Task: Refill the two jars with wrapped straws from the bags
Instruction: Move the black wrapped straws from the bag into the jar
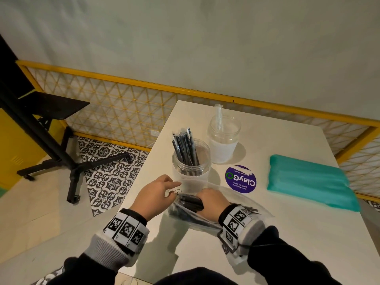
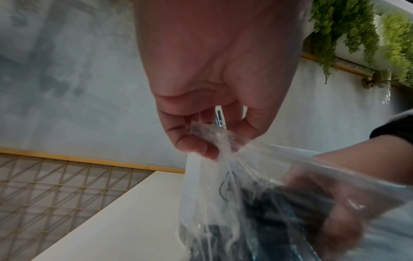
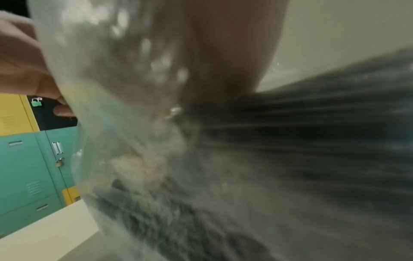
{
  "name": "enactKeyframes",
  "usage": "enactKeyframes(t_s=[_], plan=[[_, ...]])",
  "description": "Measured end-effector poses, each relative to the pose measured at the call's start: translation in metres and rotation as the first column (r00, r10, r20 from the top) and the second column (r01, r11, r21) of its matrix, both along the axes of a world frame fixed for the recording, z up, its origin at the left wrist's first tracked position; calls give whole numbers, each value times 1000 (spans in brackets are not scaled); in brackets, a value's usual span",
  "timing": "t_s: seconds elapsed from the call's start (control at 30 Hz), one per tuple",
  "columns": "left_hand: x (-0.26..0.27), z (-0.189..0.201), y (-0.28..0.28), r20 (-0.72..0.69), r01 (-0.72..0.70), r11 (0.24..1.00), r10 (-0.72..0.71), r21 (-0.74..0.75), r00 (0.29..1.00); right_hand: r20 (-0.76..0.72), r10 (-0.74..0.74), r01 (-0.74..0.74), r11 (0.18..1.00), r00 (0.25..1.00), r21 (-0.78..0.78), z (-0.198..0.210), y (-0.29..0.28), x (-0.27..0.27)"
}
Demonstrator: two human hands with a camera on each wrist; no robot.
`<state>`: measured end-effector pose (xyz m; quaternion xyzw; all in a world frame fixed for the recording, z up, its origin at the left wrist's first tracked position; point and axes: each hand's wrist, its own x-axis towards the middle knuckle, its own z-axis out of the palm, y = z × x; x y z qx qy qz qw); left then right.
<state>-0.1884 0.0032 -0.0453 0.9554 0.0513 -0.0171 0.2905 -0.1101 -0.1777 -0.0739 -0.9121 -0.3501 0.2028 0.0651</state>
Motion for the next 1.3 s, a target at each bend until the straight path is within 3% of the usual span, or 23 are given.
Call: enactKeyframes(t_s=[0.2, 0.3, 0.43, 0.57, 0.6, 0.67, 0.73, 0.83, 0.87, 0.93, 0.97, 1.0, 1.1, 1.17, 1.3], plan=[[3, 1, 1, -9, -20, 1000, 21, 12, 1000, -157, -87, 119, 972, 984, 204, 41, -15, -5], [6, -1, 2, -22, -32, 999, 32, 12, 999, -240, -107, 195, 904, 965, 380, 79, -17, -3], [9, -4, 3, -21, -21, 1000, 21, -14, 1000, -309, -99, 296, 655, 946, 696, 152, -11, 2], [9, -3, 3, -7, -13, 999, 13, -31, 1000, -266, -191, 298, 168, 945, 940, 196, 9, 18], [9, -3, 3, -9, -11, 999, 11, -30, 1000, -265, -200, 288, 92, 943, 953, 195, 15, 23], [9, -3, 4, -17, -10, 1000, 10, -26, 1000, -289, -198, 300, 27, 937, 954, 183, 28, 30], [9, -2, 4, -22, -7, 999, 7, -32, 1000, -332, -216, 355, 74, 918, 932, 163, 39, 35], [8, -1, 4, -19, 0, 999, 0, -36, 1000, -380, -292, 457, 272, 878, 847, 119, 48, 44], [7, 0, 4, -19, 3, 1000, -4, -31, 1000, -350, -326, 462, 389, 878, 797, 104, 48, 47], [7, 1, 4, -19, 8, 1000, -8, -23, 1000, -147, -379, 388, 707, 914, 591, 80, 44, 53], [7, 1, 4, -18, 9, 1000, -9, -19, 1000, -50, -372, 351, 811, 927, 469, 75, 40, 53], [7, 2, 4, -18, 10, 1000, -10, -16, 1000, 17, -361, 324, 856, 932, 403, 74, 36, 53], [7, 3, 3, -19, 11, 1000, -11, -12, 1000, 55, -350, 288, 840, 935, 459, 82, 28, 49], [7, 3, 2, -16, 10, 1000, -10, -8, 1000, 17, -385, 313, 774, 923, 550, 87, 22, 44], [7, 3, 2, -19, 18, 1000, -18, 8, 1000, 18, -481, 243, 475, 876, 845, 89, 8, 14]])
